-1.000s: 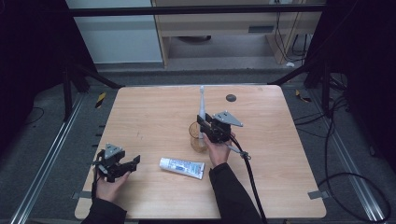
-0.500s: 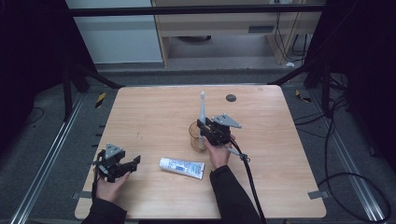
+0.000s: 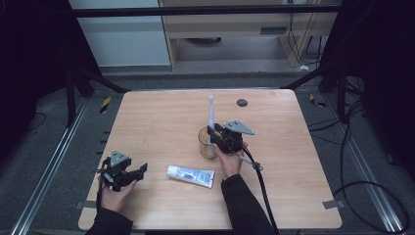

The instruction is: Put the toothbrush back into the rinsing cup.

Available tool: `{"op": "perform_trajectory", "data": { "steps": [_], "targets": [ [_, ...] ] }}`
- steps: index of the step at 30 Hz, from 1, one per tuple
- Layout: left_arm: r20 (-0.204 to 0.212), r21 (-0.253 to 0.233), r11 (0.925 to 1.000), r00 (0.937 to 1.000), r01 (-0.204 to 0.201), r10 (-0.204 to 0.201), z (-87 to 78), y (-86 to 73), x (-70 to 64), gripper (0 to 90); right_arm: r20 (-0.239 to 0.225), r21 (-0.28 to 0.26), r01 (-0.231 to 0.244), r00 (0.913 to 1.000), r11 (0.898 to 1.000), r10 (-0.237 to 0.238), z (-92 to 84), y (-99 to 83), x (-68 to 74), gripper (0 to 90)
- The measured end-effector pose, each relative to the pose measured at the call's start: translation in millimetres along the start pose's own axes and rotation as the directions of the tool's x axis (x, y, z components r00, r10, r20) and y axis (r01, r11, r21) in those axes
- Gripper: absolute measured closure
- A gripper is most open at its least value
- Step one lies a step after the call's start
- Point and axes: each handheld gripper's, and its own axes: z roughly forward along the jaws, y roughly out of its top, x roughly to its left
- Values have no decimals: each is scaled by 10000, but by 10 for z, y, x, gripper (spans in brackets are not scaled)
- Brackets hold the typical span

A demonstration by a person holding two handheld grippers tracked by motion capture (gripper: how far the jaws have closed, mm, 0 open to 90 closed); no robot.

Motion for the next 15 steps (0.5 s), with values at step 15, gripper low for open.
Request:
{"op": "perform_trajectory", "data": {
  "steps": [15],
  "targets": [
    [175, -134, 9998, 9998, -121, 123, -21, 5, -28, 361, -224, -365, 495, 9985, 9981, -504, -348, 180, -33, 523]
  ]
}}
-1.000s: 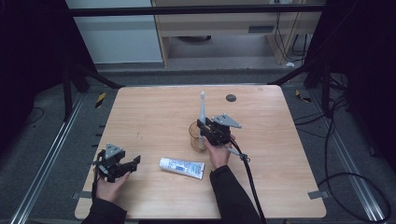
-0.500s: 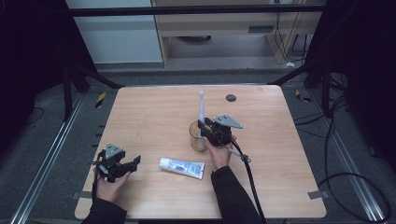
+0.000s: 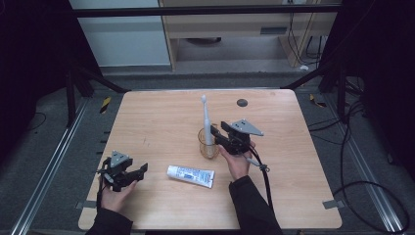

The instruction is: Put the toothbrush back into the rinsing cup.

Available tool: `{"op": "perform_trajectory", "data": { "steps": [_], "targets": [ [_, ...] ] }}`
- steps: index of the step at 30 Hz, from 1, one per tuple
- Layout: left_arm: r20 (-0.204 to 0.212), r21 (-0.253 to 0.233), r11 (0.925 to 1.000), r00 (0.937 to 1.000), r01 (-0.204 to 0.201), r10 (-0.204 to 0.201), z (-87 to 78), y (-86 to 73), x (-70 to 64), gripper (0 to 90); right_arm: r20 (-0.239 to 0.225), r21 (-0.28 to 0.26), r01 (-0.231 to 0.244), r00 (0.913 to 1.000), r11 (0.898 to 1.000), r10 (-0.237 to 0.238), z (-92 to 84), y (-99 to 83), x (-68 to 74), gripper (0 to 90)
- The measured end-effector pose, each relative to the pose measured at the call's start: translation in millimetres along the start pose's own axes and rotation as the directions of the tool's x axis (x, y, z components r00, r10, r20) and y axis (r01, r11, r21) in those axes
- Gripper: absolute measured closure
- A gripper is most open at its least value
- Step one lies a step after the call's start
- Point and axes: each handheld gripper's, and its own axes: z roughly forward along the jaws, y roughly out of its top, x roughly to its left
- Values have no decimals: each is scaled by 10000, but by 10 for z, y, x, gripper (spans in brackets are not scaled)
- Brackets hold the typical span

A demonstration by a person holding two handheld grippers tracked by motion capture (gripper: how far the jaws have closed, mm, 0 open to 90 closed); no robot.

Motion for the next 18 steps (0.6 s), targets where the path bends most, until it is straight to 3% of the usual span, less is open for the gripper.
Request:
{"op": "perform_trajectory", "data": {
  "steps": [7, 9, 12, 18],
  "targets": [
    [266, -134, 9999, 9996, -30, 33, -29, -1, -40, 447, 163, 255, 219, 9996, 9994, -223, -269, 87, -163, 489],
    [332, -140, 9998, 9993, -145, 149, -38, -1, -62, 484, 49, 541, 281, 9996, 9981, -284, -341, 97, -215, 481],
    [429, -77, 9991, 9982, -426, 429, -37, 5, -110, 526, -89, 1143, 576, 9983, 9918, -570, -443, 80, -280, 475],
    [792, 16, 9976, 9945, -694, 691, -27, 32, -188, 601, -183, 1775, 1068, 9943, 9783, -1053, -638, -54, -410, 455]
  ]
}}
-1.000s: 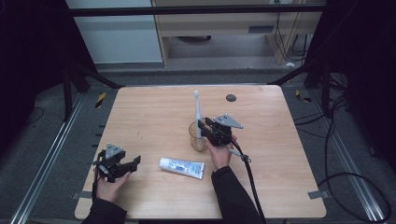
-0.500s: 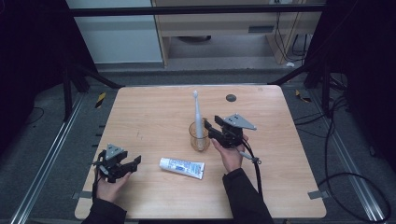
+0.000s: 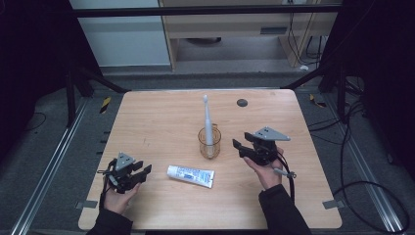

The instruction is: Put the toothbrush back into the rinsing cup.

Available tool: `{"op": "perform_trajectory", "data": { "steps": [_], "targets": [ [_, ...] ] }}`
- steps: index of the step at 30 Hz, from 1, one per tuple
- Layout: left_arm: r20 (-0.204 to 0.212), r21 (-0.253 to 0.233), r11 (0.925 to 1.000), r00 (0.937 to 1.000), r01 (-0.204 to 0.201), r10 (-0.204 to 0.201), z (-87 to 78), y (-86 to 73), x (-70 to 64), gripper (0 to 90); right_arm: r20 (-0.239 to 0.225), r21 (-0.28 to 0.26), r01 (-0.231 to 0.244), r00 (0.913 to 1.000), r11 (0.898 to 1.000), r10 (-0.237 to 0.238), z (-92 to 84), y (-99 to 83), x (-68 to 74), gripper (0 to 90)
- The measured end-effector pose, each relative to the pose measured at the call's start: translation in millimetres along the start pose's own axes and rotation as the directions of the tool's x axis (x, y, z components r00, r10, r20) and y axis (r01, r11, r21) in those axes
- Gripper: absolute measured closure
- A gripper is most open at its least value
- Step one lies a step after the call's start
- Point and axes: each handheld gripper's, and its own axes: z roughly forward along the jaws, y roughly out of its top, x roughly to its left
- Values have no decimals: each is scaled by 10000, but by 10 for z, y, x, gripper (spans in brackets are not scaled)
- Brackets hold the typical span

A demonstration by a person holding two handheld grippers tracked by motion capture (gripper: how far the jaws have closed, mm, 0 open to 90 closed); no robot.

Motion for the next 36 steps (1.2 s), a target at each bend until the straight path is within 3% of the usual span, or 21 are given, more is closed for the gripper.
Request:
{"op": "perform_trajectory", "data": {
  "steps": [9, 15, 17, 23, 26, 30, 32, 36],
  "targets": [
    [297, 10, 9994, 9990, -336, 336, 61, 158, -93, 689, 181, 502, 246, 9995, 9984, -256, -195, -328, -140, 451],
    [478, -42, 9984, 9973, -564, 566, 158, 307, -172, 759, 373, 715, 65, 9993, 9974, -92, -349, -493, -258, 462],
    [562, -40, 9978, 9962, -657, 658, 193, 360, -209, 784, 418, 1013, -6, 9991, 9949, -37, -404, -531, -290, 464],
    [713, -6, 9950, 9925, -995, 993, 311, 475, -314, 846, 792, 1033, -85, 9969, 9946, 3, -578, -662, -367, 464],
    [796, 62, 9942, 9911, -1077, 1068, 378, 508, -346, 870, 1283, 1344, -318, 9916, 9904, 145, -634, -751, -387, 443],
    [1015, 278, 9922, 9878, -1219, 1185, 475, 516, -392, 890, 1327, 1542, -656, 9901, 9859, 452, -672, -831, -423, 451],
    [1157, 447, 9901, 9851, -1331, 1272, 525, 504, -411, 892, 1162, 1514, -623, 9922, 9865, 449, -669, -840, -429, 451],
    [1369, 694, 9865, 9809, -1483, 1379, 576, 473, -447, 893, 1312, 1544, -332, 9913, 9875, 128, -658, -845, -404, 453]
  ]
}}
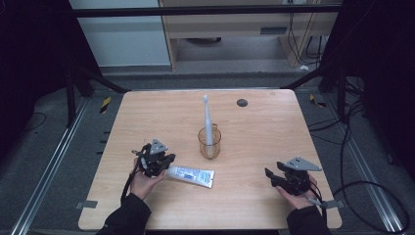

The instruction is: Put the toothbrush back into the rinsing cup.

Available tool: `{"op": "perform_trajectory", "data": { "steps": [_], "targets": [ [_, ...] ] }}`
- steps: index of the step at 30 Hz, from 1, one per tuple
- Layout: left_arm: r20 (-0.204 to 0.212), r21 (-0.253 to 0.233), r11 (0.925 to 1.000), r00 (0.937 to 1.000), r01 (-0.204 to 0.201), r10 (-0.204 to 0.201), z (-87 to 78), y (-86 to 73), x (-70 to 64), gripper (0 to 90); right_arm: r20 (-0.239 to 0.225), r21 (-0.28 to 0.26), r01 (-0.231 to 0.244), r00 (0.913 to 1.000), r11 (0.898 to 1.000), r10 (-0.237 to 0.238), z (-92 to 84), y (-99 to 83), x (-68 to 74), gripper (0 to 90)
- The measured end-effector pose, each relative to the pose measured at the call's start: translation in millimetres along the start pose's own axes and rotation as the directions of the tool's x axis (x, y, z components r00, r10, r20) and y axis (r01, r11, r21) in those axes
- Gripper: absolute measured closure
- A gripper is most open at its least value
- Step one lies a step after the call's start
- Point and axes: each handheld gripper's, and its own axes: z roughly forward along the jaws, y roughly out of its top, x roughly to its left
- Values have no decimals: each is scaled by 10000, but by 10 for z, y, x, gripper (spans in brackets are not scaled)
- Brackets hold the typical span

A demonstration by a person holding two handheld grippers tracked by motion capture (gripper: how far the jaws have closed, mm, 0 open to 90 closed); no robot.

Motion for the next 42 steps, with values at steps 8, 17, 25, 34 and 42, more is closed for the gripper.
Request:
{"op": "perform_trajectory", "data": {
  "steps": [8, 17, 25, 34, 42],
  "targets": [
    [405, 513, 9984, 9989, -240, 219, 83, -38, -42, 893, 262, 73, -14, 9997, 10000, 12, 7, -18, -23, 471],
    [574, 547, 9982, 9981, -238, 207, 67, -52, -38, 895, 301, 463, -19, 9995, 9989, 5, 67, -38, -31, 454],
    [693, 587, 9980, 9974, -217, 176, 14, -67, -45, 895, 394, 514, 2, 9992, 9987, -22, 64, -43, -48, 447],
    [811, 672, 9975, 9966, -213, 158, -49, -115, -51, 895, 477, 587, 6, 9989, 9983, -34, 66, -50, -59, 441],
    [849, 696, 9974, 9963, -210, 150, -113, -167, -89, 895, 514, 636, -47, 9987, 9980, 14, 66, -55, -62, 440]
  ]
}}
